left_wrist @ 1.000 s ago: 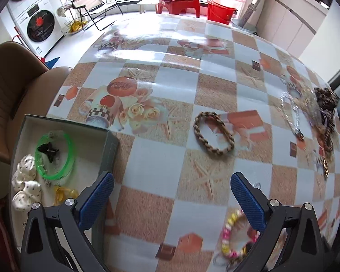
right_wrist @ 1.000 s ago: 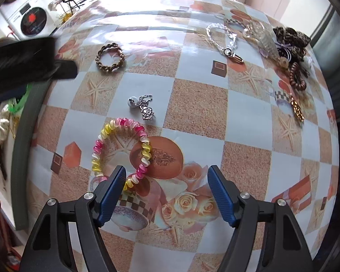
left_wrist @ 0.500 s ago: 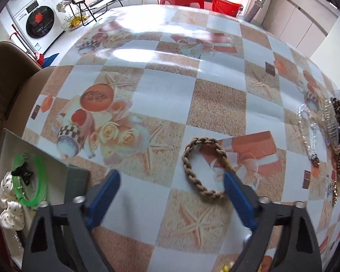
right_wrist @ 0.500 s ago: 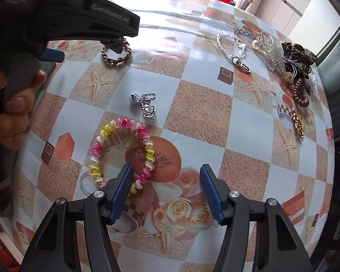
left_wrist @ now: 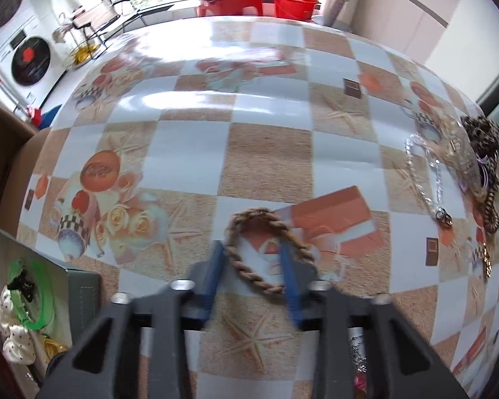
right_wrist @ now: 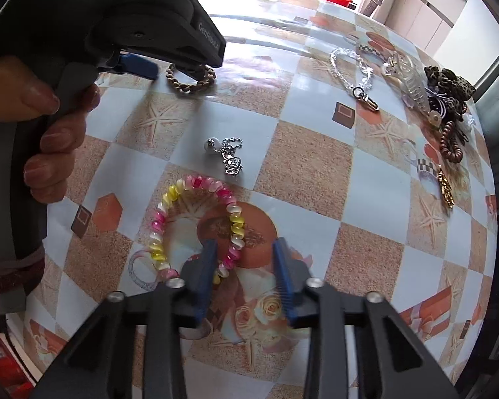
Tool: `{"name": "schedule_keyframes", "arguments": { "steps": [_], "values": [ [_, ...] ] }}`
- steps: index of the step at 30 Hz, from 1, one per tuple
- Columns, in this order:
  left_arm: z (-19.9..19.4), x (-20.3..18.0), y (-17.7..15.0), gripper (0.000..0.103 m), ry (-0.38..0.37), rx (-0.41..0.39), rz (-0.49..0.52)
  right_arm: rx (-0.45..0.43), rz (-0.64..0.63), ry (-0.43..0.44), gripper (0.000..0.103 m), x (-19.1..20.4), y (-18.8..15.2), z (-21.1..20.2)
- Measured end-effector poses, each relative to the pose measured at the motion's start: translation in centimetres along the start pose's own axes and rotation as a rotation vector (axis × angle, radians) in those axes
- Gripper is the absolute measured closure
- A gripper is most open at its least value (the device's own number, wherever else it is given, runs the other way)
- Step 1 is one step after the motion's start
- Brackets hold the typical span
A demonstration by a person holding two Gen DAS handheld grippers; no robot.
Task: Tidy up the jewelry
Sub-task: 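Grasp the braided brown bracelet with the left gripper while the right grasps the pink-yellow beaded bracelet, then carry both bracelets into the grey tray and open both grippers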
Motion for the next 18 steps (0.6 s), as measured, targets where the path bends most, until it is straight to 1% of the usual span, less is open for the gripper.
{"name": "schedule_keyframes", "arguments": {
  "steps": [1,3,5,9,12,15,18],
  "values": [
    [-0.1,-0.2,0.0,0.094,-0.002,0.003,0.01,0.001,0.007,-0.004,0.079,-0.2,0.0,0.0],
    [-0.3,-0.3,-0.2,0.094,-0.024,0.013,-0.002,-0.001,0.024,0.0,0.094,-0.7,0.1,-0.1],
    [-0.9,-0.1,-0.6,0.094,-0.046,0.01,-0.015,-0.002,0.045,0.03,0.094,-1.1,0.2,-0.3],
    [-2.5,0.3,-1.5,0.094,-0.058,-0.016,0.003,-0.013,0.1,0.098,0.094,-2.1,0.4,-1.0],
    [-3.2,1.3,-2.0,0.094,-0.069,-0.026,0.005,-0.018,0.152,0.147,0.094,-3.1,0.4,-1.7],
    [-4.5,1.5,-3.0,0.094,-0.087,-0.028,0.001,-0.015,0.196,0.179,0.094,-4.0,0.5,-2.4],
    [-5.7,1.5,-4.0,0.094,-0.101,-0.03,0.01,-0.011,0.223,0.186,0.094,-4.8,0.4,-3.0]
  ]
}}
Point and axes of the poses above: each gripper's, at about its wrist camera, not at the fingertips, and z roughly the way its jaws point, x to its left, y to its top, the point moved 9 cm from there along z, roughly the way its jaws point, and after that the axes turned 9 degrees about y, right-handed, at the moved point
